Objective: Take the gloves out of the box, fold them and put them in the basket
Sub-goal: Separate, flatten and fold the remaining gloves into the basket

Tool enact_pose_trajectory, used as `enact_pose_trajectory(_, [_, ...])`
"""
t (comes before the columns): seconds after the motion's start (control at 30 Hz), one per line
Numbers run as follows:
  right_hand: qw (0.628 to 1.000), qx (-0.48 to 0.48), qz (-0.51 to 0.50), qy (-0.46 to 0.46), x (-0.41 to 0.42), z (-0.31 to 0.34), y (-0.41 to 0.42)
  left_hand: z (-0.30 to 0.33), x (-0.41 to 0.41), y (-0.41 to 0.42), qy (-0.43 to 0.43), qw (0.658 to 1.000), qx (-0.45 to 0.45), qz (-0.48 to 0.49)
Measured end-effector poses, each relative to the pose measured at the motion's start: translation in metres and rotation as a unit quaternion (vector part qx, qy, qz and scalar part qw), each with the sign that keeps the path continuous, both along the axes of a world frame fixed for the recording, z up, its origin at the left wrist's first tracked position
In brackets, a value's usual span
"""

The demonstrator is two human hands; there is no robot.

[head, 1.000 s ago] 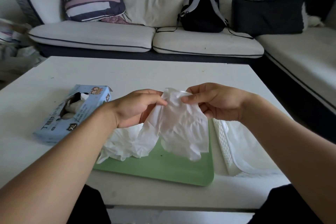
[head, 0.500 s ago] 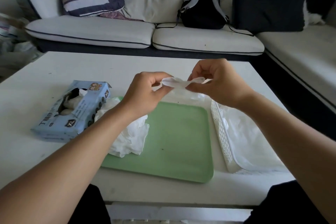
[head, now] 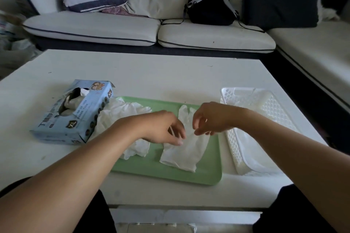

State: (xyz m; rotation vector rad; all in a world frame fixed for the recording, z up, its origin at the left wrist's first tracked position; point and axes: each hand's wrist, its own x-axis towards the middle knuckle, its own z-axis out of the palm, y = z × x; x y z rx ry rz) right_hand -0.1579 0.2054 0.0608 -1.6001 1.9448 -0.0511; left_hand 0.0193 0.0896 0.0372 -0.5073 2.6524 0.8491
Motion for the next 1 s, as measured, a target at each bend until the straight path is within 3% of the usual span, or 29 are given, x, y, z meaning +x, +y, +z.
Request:
enact_pose_trajectory(0.1, [0.987, 0.013, 0.008, 0.157, 0.012, -0.021, -0.004, -0.014, -0.002, -0.007, 0.000, 0.991, -0.134, 0.020])
enact_pose_trajectory(0.2, [0.979, 0.070, -0.011, 0.192, 0.017, -0.037, -0.010, -0.027, -0.003, 0.002, -0.059, 0.984, -0.166, -0.011])
enact_pose_trajectory(0.33, [0.985, 0.065, -0.027, 0.157, 0.007, -0.041, -0.014, -0.030, -0.008, 0.015, -0.078, 0.968, -0.233, -0.057])
enact_pose_trajectory(0.43, [0.987, 0.071, -0.016, 0.142, 0.007, -0.039, -0.012, -0.030, -0.010, 0.022, -0.100, 0.966, -0.232, -0.051])
enact_pose_trajectory(0.6, [0.983, -0.056, -0.108, 0.136, -0.002, -0.022, -0.015, -0.024, -0.014, 0.025, -0.080, 0.976, -0.205, 0.013])
enact_pose_trajectory(0.67, [0.989, -0.009, -0.112, 0.094, -0.002, -0.019, -0.013, -0.019, -0.013, 0.020, -0.056, 0.971, -0.234, 0.018])
enact_pose_trajectory(0.73, [0.990, 0.106, -0.089, 0.017, 0.012, -0.022, -0.007, -0.019, -0.010, 0.016, -0.036, 0.969, -0.246, 0.012])
enact_pose_trajectory(0.8, [0.982, 0.187, -0.034, 0.019, 0.030, -0.034, 0.000, -0.021, -0.009, 0.014, -0.030, 0.972, -0.235, 0.000])
enact_pose_trajectory(0.93, [0.972, 0.143, 0.093, 0.163, 0.046, -0.056, -0.002, -0.030, -0.008, 0.013, -0.047, 0.972, -0.228, -0.029])
enact_pose_trajectory(1.0, [0.974, 0.168, 0.104, 0.114, 0.044, -0.051, -0.004, -0.030, -0.009, 0.013, -0.061, 0.972, -0.224, -0.033])
